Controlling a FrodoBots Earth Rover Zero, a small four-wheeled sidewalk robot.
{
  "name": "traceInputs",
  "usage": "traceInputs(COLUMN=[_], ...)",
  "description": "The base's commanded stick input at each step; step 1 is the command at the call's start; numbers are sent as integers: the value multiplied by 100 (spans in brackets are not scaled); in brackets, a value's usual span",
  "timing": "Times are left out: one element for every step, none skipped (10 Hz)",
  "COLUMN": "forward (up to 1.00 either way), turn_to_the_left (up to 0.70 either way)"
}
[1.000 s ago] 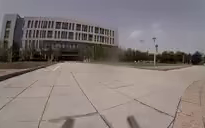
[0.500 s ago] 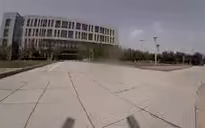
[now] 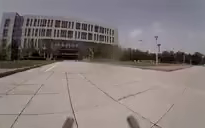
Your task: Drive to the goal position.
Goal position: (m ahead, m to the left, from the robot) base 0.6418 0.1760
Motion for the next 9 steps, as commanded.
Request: traceInputs(forward=[70, 70, 70, 70, 70, 70, 70, 70, 70], turn_to_the_left=[1, 1, 1, 1, 1, 1, 1, 1, 1])
